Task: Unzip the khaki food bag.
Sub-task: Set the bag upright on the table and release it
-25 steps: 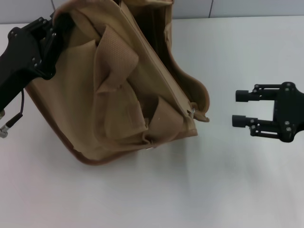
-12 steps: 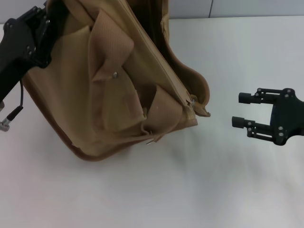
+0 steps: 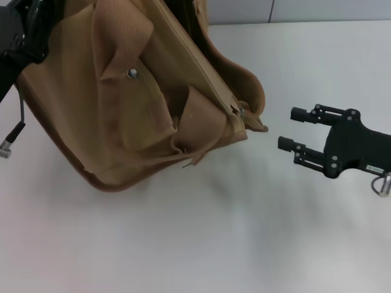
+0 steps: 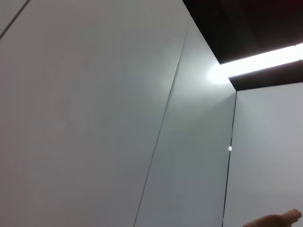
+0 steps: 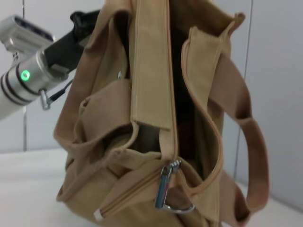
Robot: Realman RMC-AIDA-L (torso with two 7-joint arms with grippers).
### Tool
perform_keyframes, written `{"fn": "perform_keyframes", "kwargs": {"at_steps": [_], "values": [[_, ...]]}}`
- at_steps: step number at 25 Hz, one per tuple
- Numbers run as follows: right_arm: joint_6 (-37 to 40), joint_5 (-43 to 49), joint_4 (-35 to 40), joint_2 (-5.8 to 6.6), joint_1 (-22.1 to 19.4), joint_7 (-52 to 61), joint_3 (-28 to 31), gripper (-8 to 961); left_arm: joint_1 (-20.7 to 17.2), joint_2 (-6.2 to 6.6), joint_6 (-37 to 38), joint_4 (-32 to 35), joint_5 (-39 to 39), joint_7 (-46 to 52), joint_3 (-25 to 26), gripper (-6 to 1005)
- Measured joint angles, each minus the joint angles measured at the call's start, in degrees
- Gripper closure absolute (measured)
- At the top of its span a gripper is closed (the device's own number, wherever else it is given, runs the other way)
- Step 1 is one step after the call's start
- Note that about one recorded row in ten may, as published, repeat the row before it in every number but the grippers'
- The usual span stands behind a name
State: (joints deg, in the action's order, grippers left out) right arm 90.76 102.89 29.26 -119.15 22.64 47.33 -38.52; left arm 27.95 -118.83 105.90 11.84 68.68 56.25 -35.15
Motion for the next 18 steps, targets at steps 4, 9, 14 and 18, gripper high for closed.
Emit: {"fn": "perform_keyframes", "kwargs": {"at_steps": [4, 9, 14, 18], "values": [[-2.4, -4.2, -5.8, -0.06, 1.1, -5.2, 0.1, 369, 0.0, 0.00, 0.5, -0.4, -0.5, 0.6, 0.0, 925], [-5.6, -5.6, -11.0, -0.27, 3.4, -9.3, -0.2, 370, 0.2, 0.00, 1.9, -0.6, -0.6, 1.1, 0.0, 925], [-7.6, -5.2, -15.2, -0.33, 6.0, -12.2, -1.0, 370, 0.3, 0.00, 2.4, -0.6, -0.6, 1.8, -0.1, 925], [-8.2, -5.1, -17.1, -0.42, 6.8, -14.4, -1.9, 377, 0.1, 0.01, 2.6, -0.7, -0.6, 1.8, -0.2, 925]]}}
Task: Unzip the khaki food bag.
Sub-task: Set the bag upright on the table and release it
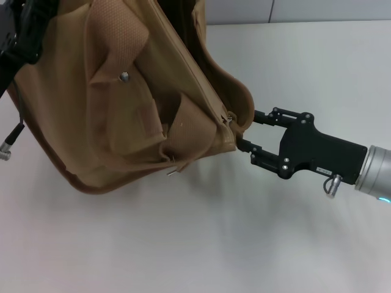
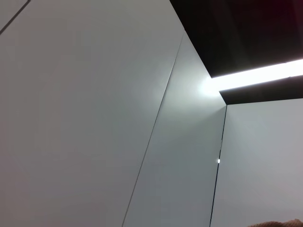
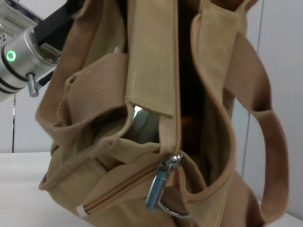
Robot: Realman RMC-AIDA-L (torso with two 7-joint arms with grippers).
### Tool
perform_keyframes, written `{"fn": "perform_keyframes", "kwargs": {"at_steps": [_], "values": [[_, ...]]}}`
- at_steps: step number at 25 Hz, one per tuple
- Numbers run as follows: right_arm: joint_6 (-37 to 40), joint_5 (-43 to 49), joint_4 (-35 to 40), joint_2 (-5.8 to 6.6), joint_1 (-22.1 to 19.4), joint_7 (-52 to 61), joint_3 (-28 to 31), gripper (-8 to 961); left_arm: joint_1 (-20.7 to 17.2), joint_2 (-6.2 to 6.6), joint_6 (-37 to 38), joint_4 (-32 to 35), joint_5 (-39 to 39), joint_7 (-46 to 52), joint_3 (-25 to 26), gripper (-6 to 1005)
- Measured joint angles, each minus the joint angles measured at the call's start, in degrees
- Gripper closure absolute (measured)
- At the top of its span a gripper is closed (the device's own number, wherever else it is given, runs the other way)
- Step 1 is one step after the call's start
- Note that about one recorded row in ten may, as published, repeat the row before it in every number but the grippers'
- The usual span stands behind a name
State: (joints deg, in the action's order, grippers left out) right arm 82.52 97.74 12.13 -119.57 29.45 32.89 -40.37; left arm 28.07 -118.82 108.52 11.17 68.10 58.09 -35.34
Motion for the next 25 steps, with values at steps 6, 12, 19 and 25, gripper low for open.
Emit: {"fn": "perform_keyframes", "kwargs": {"at_steps": [6, 12, 19, 25], "values": [[0.0, -0.2, -1.3, -0.08, 0.7, -0.5, 0.0, 379, -0.1, 0.00, 0.1, 0.0, 0.0, 0.0, -0.2, 924], [-1.3, 0.1, -3.5, -0.09, 2.5, -1.1, -1.3, 379, 0.1, 0.00, 0.1, 0.0, 0.0, 0.0, -0.1, 924], [-3.2, 0.2, -5.6, -0.15, 4.5, -1.2, -2.3, 378, 0.1, 0.00, -0.3, 0.0, 0.1, -0.3, 0.1, 924], [-3.5, 0.1, -6.6, -0.23, 5.6, -1.2, -3.1, 378, 0.5, 0.00, -0.4, 0.0, 0.1, -0.6, 0.2, 924]]}}
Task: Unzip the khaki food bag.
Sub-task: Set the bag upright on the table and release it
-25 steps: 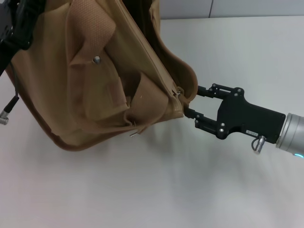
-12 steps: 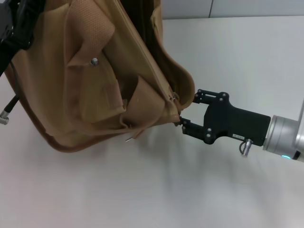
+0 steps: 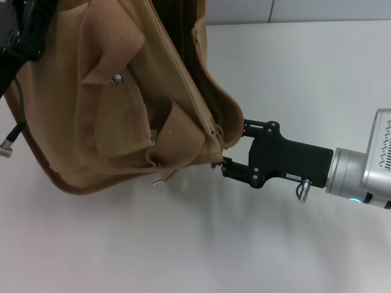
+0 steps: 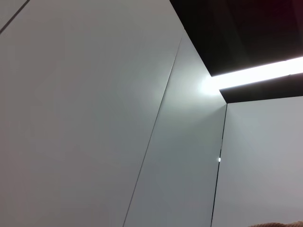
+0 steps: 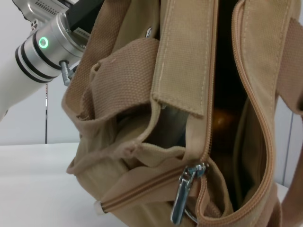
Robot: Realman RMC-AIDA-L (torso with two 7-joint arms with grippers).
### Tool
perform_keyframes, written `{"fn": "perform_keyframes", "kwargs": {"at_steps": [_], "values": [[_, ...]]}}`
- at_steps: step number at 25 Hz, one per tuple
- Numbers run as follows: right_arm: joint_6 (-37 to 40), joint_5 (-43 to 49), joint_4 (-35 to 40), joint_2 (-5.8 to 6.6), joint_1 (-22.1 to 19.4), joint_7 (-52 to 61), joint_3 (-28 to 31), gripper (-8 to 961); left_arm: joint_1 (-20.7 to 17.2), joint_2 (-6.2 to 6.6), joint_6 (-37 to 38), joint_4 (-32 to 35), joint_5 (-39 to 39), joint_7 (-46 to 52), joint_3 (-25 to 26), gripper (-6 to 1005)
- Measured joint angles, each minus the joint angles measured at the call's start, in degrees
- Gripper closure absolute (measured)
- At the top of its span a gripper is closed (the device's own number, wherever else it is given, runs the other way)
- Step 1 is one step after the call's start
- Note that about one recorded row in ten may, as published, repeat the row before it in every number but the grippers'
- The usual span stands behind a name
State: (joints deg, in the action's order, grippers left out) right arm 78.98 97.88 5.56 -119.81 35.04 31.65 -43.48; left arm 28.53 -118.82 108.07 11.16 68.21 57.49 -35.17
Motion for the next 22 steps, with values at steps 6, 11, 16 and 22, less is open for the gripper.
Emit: {"fn": "perform_keyframes", "kwargs": {"at_steps": [6, 11, 16, 22], "values": [[-0.6, -0.3, -1.1, -0.07, 1.1, 0.0, 0.0, 379, 0.6, 0.00, -0.3, 0.0, 0.0, -0.1, 0.0, 924], [-2.0, -0.3, -2.3, -0.08, 2.3, 0.0, 0.0, 445, 0.8, 0.00, -0.3, 0.0, 0.0, -0.1, 0.0, 923], [-3.2, -0.3, -2.6, -0.07, 2.6, 0.0, 0.2, 510, 0.8, 0.00, -0.3, 0.0, 0.0, -0.1, 0.0, 923], [-3.5, -0.5, -2.6, -0.07, 2.5, 0.0, 0.7, 606, 0.7, 0.00, -0.3, 0.0, 0.0, -0.1, 0.1, 923]]}}
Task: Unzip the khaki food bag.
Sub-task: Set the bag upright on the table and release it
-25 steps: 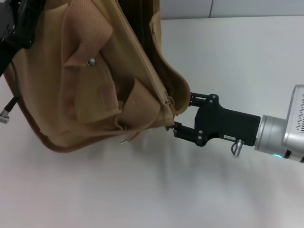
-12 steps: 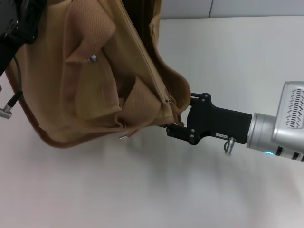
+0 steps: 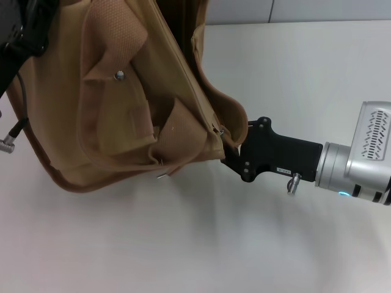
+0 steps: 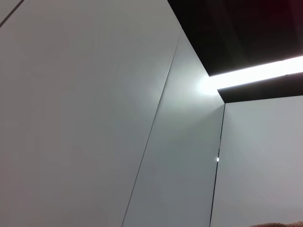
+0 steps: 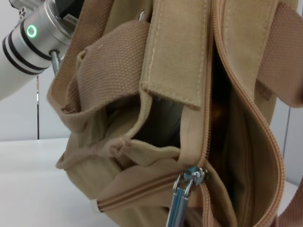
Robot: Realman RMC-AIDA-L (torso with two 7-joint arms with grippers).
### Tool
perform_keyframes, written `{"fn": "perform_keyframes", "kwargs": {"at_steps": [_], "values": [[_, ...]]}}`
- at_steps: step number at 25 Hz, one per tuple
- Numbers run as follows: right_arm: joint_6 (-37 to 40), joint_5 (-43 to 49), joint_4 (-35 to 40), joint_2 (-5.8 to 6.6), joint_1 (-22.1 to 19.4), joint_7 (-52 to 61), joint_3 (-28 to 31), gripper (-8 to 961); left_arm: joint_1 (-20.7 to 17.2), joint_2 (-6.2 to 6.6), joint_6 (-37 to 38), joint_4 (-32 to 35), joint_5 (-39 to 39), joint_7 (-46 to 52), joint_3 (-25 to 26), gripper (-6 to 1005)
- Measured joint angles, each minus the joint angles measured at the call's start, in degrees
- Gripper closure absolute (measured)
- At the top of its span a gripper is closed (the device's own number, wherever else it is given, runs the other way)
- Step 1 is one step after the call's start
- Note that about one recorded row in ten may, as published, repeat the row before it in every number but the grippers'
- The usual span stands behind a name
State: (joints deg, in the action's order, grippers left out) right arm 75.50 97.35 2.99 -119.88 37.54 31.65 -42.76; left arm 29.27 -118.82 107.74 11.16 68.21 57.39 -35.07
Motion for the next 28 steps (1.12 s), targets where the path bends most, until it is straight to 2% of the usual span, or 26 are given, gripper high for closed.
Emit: {"fn": "perform_keyframes", "kwargs": {"at_steps": [7, 14, 22, 28], "values": [[2.7, -1.8, 0.5, 0.02, -1.2, -0.1, 0.2, 755, -0.6, 0.08, 0.0, 0.0, 0.0, 0.0, 0.0, 923], [9.6, -4.7, 3.8, 0.39, -4.3, 0.5, 1.2, 893, -2.0, 0.13, -0.3, 0.0, 0.3, 0.1, -0.5, 923], [17.6, -5.3, 12.5, 0.65, -7.4, 11.1, 3.0, 866, -5.0, 0.26, -3.3, -0.2, 1.4, 0.7, -3.5, 922], [19.6, -4.8, 22.9, 1.23, -7.6, 28.7, 2.7, 845, -6.9, 0.23, -6.3, -2.6, 1.4, 0.3, -4.2, 922]]}}
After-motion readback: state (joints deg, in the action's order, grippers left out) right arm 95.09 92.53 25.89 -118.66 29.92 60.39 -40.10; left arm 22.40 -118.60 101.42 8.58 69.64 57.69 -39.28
